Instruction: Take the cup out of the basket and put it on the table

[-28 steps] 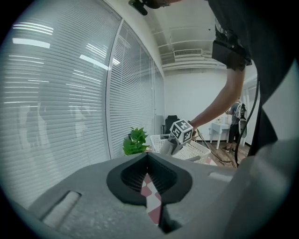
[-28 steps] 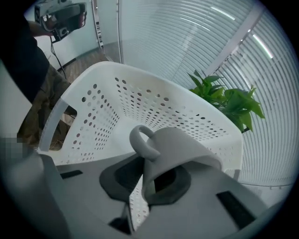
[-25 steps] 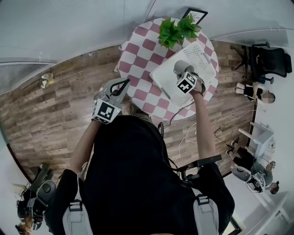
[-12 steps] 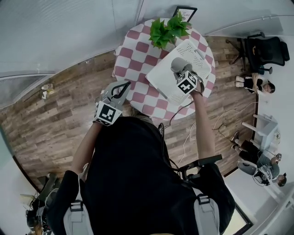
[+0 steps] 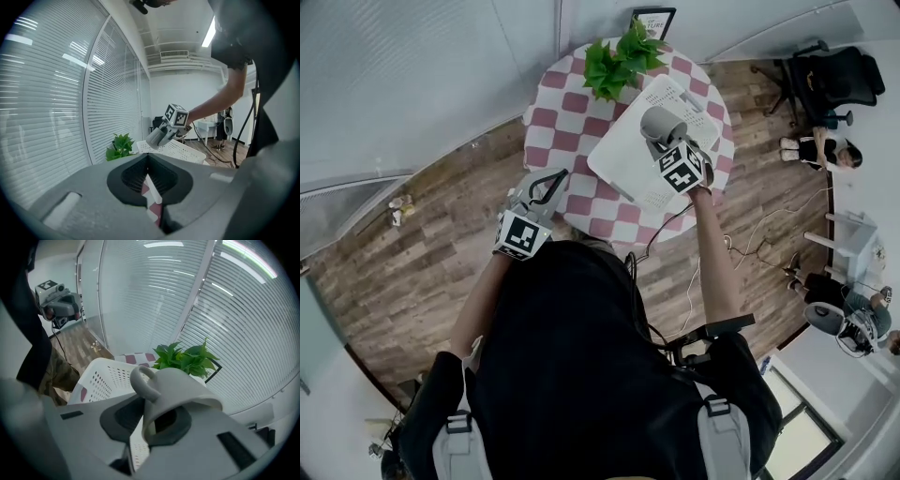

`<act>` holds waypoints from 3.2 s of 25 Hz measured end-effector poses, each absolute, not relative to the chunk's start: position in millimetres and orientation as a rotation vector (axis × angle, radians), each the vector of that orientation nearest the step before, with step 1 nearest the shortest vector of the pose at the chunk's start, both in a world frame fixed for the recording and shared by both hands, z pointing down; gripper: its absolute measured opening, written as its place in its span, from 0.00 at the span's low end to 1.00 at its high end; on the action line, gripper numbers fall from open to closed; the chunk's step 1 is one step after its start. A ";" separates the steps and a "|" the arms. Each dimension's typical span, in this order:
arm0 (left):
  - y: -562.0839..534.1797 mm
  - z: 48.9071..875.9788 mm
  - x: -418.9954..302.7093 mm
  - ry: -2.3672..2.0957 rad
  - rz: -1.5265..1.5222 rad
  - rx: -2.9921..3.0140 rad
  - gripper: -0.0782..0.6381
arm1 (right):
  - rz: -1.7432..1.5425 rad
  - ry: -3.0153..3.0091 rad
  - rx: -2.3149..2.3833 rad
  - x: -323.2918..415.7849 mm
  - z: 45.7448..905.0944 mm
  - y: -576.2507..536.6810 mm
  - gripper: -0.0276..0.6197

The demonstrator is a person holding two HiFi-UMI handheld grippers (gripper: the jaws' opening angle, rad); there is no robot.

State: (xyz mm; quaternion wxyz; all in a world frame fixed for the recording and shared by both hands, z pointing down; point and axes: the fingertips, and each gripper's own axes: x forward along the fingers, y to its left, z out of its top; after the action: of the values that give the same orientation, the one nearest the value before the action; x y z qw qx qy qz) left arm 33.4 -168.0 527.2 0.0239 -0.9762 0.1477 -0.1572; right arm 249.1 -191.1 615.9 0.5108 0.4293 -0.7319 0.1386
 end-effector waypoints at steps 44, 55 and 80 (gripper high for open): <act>-156.2 488.4 117.9 0.087 -0.344 -2.999 0.12 | 0.244 -2.256 1.754 236.1 420.7 -162.6 0.11; -152.6 473.0 136.8 -0.016 -0.260 -3.022 0.12 | 0.218 -2.219 1.883 235.0 424.5 -138.2 0.11; -130.5 469.6 161.4 -0.234 -0.226 -3.004 0.12 | 0.286 -2.077 2.106 232.9 451.2 -91.0 0.11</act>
State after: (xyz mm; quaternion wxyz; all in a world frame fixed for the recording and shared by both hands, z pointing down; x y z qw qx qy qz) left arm 161.4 -130.5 469.6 0.0599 -0.9924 -0.0773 -0.0746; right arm 232.9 -91.0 451.2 0.0851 0.7061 -0.6964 0.0959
